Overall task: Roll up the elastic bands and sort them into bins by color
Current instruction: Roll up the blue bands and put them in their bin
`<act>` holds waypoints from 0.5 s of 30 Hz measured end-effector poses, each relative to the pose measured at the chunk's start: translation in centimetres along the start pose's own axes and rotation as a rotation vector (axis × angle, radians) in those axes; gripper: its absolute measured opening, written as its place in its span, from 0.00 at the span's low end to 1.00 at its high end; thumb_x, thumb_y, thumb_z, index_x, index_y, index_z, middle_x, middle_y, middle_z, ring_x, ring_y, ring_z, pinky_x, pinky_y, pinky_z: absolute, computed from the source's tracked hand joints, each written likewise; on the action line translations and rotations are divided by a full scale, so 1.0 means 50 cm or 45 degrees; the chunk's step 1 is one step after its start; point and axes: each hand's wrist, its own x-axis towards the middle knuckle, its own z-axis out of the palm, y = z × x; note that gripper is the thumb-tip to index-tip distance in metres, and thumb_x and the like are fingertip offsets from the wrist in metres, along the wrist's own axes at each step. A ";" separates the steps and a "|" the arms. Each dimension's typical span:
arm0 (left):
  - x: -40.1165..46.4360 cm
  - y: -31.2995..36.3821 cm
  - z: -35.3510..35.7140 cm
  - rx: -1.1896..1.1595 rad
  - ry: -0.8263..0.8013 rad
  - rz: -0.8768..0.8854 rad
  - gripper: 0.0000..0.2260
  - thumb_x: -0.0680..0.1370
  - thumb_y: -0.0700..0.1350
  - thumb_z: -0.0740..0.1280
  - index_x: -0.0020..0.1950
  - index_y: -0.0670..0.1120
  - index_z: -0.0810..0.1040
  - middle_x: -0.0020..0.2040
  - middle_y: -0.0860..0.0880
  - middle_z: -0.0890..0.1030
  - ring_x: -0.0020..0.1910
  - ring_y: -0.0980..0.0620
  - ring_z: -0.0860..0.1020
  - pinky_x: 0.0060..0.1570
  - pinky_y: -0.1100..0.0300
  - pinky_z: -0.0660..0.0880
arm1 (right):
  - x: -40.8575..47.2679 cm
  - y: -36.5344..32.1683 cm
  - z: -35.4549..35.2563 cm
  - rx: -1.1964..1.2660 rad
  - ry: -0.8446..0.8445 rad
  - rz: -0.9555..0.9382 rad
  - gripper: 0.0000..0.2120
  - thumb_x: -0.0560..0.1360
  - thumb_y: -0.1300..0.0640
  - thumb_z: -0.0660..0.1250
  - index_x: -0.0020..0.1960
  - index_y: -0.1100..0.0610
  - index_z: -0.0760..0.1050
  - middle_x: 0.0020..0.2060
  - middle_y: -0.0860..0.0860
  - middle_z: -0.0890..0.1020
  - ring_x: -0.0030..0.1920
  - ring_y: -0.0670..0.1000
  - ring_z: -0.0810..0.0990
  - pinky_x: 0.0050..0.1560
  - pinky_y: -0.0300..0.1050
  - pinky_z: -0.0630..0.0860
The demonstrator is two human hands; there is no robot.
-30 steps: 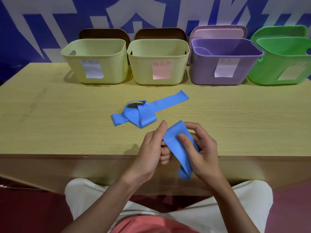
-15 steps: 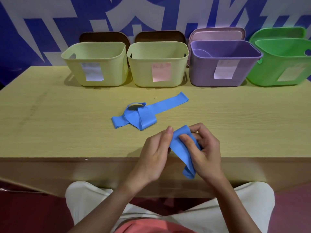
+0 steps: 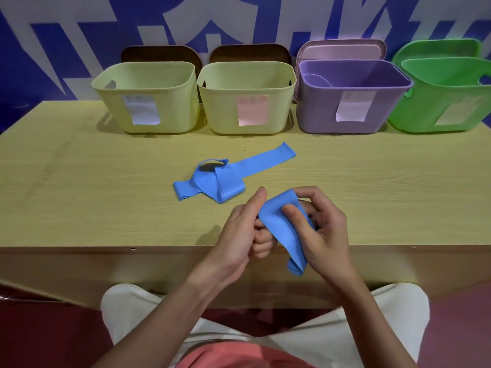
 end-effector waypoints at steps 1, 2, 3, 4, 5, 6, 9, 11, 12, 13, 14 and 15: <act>0.003 0.001 0.000 0.044 0.021 -0.004 0.20 0.79 0.56 0.56 0.30 0.50 0.55 0.22 0.53 0.54 0.20 0.56 0.53 0.23 0.66 0.51 | 0.000 0.000 0.000 -0.008 0.015 0.003 0.03 0.75 0.59 0.66 0.45 0.51 0.74 0.25 0.46 0.73 0.25 0.41 0.67 0.29 0.32 0.64; 0.006 0.001 -0.001 0.101 0.053 -0.004 0.20 0.80 0.55 0.56 0.31 0.50 0.55 0.23 0.53 0.54 0.21 0.56 0.53 0.23 0.66 0.52 | 0.000 0.001 0.001 -0.008 0.033 0.009 0.03 0.75 0.59 0.66 0.44 0.52 0.74 0.26 0.46 0.74 0.26 0.41 0.68 0.29 0.31 0.64; 0.009 0.002 -0.001 0.164 0.082 0.004 0.21 0.81 0.55 0.55 0.31 0.50 0.56 0.24 0.52 0.54 0.21 0.56 0.54 0.23 0.65 0.52 | 0.000 0.002 0.001 -0.002 0.049 0.016 0.02 0.74 0.59 0.66 0.43 0.53 0.74 0.27 0.46 0.75 0.26 0.41 0.69 0.30 0.30 0.65; 0.012 0.003 -0.001 0.221 0.100 0.017 0.21 0.82 0.55 0.54 0.31 0.50 0.56 0.24 0.53 0.55 0.21 0.56 0.54 0.23 0.65 0.52 | 0.000 0.002 0.002 0.003 0.062 0.019 0.02 0.74 0.59 0.66 0.43 0.54 0.74 0.28 0.44 0.76 0.27 0.40 0.71 0.30 0.30 0.65; 0.014 0.002 -0.001 0.268 0.110 0.037 0.21 0.82 0.55 0.53 0.31 0.49 0.57 0.24 0.53 0.56 0.22 0.56 0.55 0.23 0.65 0.52 | -0.001 0.003 0.003 0.005 0.075 0.021 0.02 0.74 0.59 0.66 0.42 0.55 0.74 0.29 0.43 0.77 0.28 0.40 0.72 0.31 0.29 0.66; 0.014 0.001 -0.001 0.306 0.125 0.067 0.21 0.82 0.54 0.53 0.31 0.49 0.58 0.24 0.53 0.57 0.22 0.57 0.55 0.23 0.65 0.53 | -0.001 0.004 0.004 0.005 0.085 0.022 0.03 0.74 0.60 0.66 0.41 0.56 0.74 0.29 0.41 0.78 0.28 0.39 0.73 0.31 0.28 0.66; 0.016 -0.014 -0.003 0.463 0.193 0.259 0.22 0.81 0.57 0.53 0.30 0.49 0.60 0.24 0.57 0.61 0.23 0.58 0.59 0.26 0.65 0.58 | 0.001 0.007 0.007 0.018 0.110 0.038 0.03 0.73 0.60 0.66 0.41 0.57 0.74 0.29 0.40 0.79 0.29 0.38 0.74 0.31 0.28 0.67; 0.018 -0.027 -0.007 0.609 0.232 0.398 0.23 0.80 0.62 0.54 0.30 0.49 0.62 0.25 0.56 0.62 0.26 0.56 0.61 0.29 0.59 0.59 | 0.004 0.010 0.006 0.017 0.098 0.046 0.03 0.73 0.60 0.66 0.41 0.57 0.74 0.30 0.40 0.79 0.29 0.38 0.75 0.32 0.27 0.66; 0.019 -0.032 -0.009 0.653 0.250 0.444 0.23 0.78 0.63 0.54 0.30 0.49 0.62 0.25 0.55 0.62 0.27 0.55 0.61 0.30 0.57 0.60 | 0.005 0.011 0.005 0.013 0.074 0.055 0.03 0.74 0.59 0.66 0.42 0.58 0.74 0.30 0.40 0.79 0.29 0.39 0.75 0.32 0.27 0.66; 0.021 -0.033 -0.011 0.670 0.271 0.473 0.22 0.77 0.63 0.53 0.30 0.48 0.63 0.25 0.55 0.62 0.27 0.54 0.61 0.30 0.55 0.60 | 0.005 0.011 0.004 0.006 0.044 0.062 0.03 0.74 0.58 0.65 0.43 0.57 0.75 0.29 0.41 0.79 0.29 0.39 0.75 0.32 0.28 0.66; 0.022 -0.033 -0.011 0.668 0.294 0.484 0.22 0.76 0.62 0.53 0.30 0.47 0.63 0.25 0.54 0.62 0.27 0.54 0.61 0.29 0.54 0.60 | 0.005 0.011 0.004 -0.001 0.014 0.067 0.03 0.75 0.58 0.65 0.44 0.57 0.75 0.28 0.41 0.78 0.28 0.39 0.74 0.31 0.28 0.65; 0.023 -0.031 -0.010 0.652 0.312 0.485 0.23 0.77 0.62 0.53 0.30 0.47 0.62 0.24 0.54 0.62 0.27 0.54 0.61 0.29 0.54 0.59 | 0.004 0.009 0.003 -0.001 -0.009 0.073 0.02 0.75 0.57 0.65 0.46 0.56 0.75 0.27 0.40 0.78 0.27 0.40 0.73 0.30 0.28 0.65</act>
